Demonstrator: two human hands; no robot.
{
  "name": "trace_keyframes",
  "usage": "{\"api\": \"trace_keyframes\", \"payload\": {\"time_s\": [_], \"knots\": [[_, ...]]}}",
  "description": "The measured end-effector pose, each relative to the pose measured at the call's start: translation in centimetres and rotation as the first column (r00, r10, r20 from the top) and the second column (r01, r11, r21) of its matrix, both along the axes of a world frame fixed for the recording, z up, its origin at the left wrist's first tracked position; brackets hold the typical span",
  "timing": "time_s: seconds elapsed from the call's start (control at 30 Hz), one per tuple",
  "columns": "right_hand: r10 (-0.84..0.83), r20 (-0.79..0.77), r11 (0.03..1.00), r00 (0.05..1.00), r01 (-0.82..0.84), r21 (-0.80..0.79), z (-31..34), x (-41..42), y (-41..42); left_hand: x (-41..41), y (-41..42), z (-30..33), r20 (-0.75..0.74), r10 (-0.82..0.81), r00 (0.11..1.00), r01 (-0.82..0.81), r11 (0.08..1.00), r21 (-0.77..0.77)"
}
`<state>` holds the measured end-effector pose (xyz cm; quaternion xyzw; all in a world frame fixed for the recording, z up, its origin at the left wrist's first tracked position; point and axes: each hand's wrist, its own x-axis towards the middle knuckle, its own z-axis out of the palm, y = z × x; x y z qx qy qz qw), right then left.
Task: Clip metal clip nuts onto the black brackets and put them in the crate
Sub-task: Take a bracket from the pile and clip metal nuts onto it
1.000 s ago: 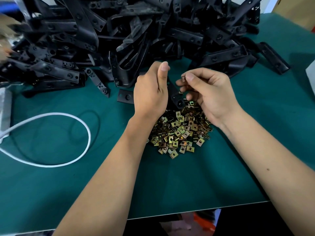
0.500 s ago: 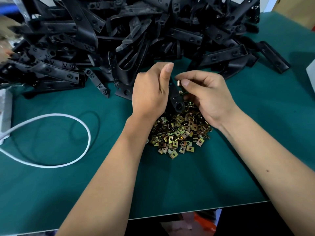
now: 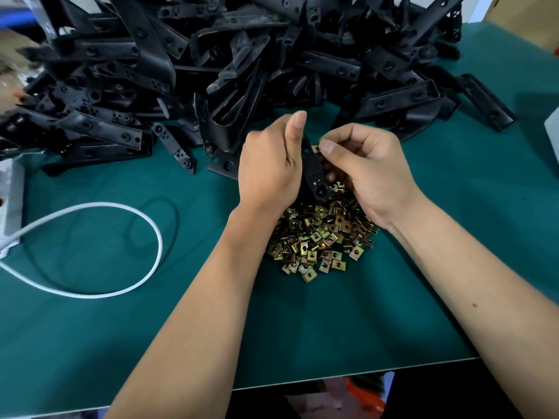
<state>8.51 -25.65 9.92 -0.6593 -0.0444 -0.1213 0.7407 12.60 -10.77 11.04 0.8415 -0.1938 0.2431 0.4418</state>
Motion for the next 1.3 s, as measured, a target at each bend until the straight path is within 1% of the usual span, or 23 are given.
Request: {"api": "trace_keyframes", "payload": {"time_s": [0.37,0.5,0.6,0.73,0.9,0.97,1.07,1.17,1.3], "knots": [[-0.024,0.028,1.0,0.999,0.024,-0.012,-0.1,0.0,-0.1,-0.1,-0.1,0.0,-0.031,0.013,0.999,-0.013,1.0,0.025],[-0.012,0.037,0.998,0.999,0.015,-0.064,0.1,-0.1,0.0,-0.2,0.0,0.1,-0.031,0.01,0.999,-0.009,0.999,0.04],[-0.032,0.06,0.992,0.998,0.039,-0.117,0.3,-0.1,-0.1,-0.2,-0.1,0.2,-0.02,0.009,1.0,-0.008,0.997,0.074],[-0.036,0.079,0.992,0.996,0.046,-0.122,0.5,-0.1,-0.4,-0.3,-0.2,0.5,-0.007,0.038,0.999,-0.037,0.993,0.114],[0.046,0.079,0.996,0.996,-0.039,-0.077,0.7,0.0,-0.7,-0.6,-0.7,1.0,0.01,0.069,0.998,-0.07,0.979,0.19],[0.091,0.07,0.995,0.993,-0.087,-0.057,0.8,0.1,-1.0,-0.7,-0.9,1.0,0.02,0.073,0.997,-0.075,0.978,0.194],[0.141,0.062,0.988,0.988,-0.137,-0.077,1.0,0.3,-1.2,-0.8,-1.1,1.1,0.036,0.046,0.998,-0.052,0.983,0.176],[0.158,0.053,0.984,0.986,-0.153,-0.087,1.0,0.4,-1.3,-0.7,-1.3,1.0,0.046,0.038,0.998,-0.046,0.985,0.168],[0.136,0.034,0.987,0.99,-0.132,-0.09,0.8,0.6,-1.3,-0.3,-1.4,0.8,0.039,0.053,0.998,-0.059,0.981,0.185]]}}
